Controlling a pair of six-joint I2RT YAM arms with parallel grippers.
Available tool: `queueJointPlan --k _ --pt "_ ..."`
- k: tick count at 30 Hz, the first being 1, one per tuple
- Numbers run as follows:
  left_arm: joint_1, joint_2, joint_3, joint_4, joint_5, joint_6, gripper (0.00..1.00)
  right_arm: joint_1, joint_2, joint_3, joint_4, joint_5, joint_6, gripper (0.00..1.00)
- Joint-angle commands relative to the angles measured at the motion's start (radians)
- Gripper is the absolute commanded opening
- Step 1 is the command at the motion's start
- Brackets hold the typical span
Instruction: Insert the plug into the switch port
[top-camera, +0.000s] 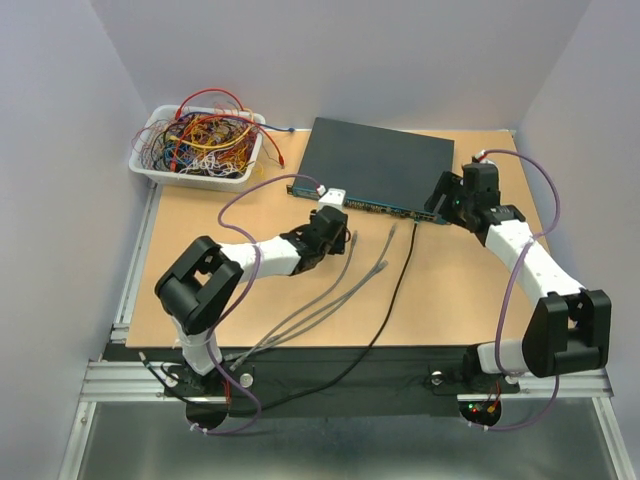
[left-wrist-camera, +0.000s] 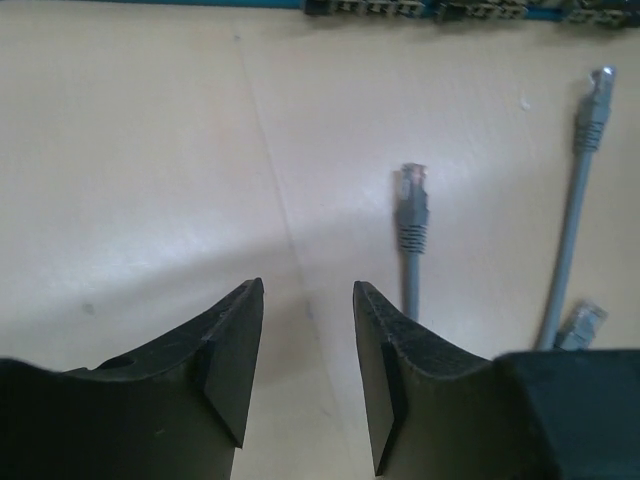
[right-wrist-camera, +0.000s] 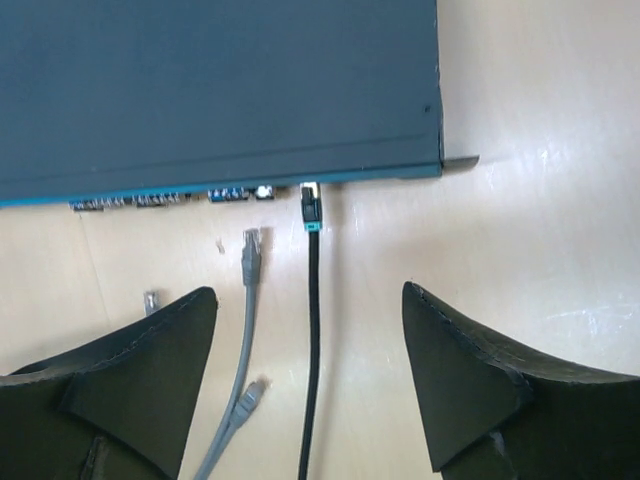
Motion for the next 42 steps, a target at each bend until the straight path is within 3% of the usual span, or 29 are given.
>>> queueJointPlan --k 1,13,15,16,19,20,25,28,32,39,42 --pt "-0.053 0.042 0.061 0.018 -0.016 -0.022 0.52 0.003 -0.068 -0.038 0.003 -0.074 -0.001 0.8" --pt "-0.124 0.22 0.163 -0.1 -0.091 -0.074 0.51 0.003 -0.123 -0.083 0.005 -0.119 -0.016 0.8" --pt "-0.125 0.237 0.163 -0.103 -0.088 -0.072 0.4 0.003 -0.123 -0.086 0.006 -0.125 -0.016 0.8" --pt "-0.127 0.241 0.162 -0.103 -0.085 -0.074 0.28 0.003 -0.123 -0.086 0.006 -0.129 -0.018 0.8" --pt "-0.127 0.243 0.148 -0.106 -0.09 -0.074 0.12 0.003 -0.122 -0.092 0.009 -0.137 -0.016 0.8" --pt "-0.127 0.241 0.142 -0.108 -0.096 -0.072 0.0 0.003 -0.122 -0.096 0.011 -0.148 -0.016 0.8" --pt "-0.122 0.151 0.079 -0.106 -0.1 -0.048 0.0 0.003 -0.137 -0.106 0.038 -0.279 -0.018 0.8" --pt "-0.092 0.03 0.027 -0.079 -0.004 -0.017 0.0 0.003 -0.166 -0.139 0.135 -0.508 -0.01 0.8" --pt "0.002 -0.2 -0.057 0.024 0.345 -0.028 0.0 0.003 -0.185 -0.204 0.389 -0.797 0.123 0.8" --pt "0.128 -0.429 -0.162 0.151 0.776 -0.107 0.0 0.019 -0.165 -0.282 0.741 -0.987 0.314 0.8" --pt "0.139 -0.47 -0.183 0.183 0.843 -0.146 0.0 0.04 -0.145 -0.287 0.818 -1.034 0.37 0.78"
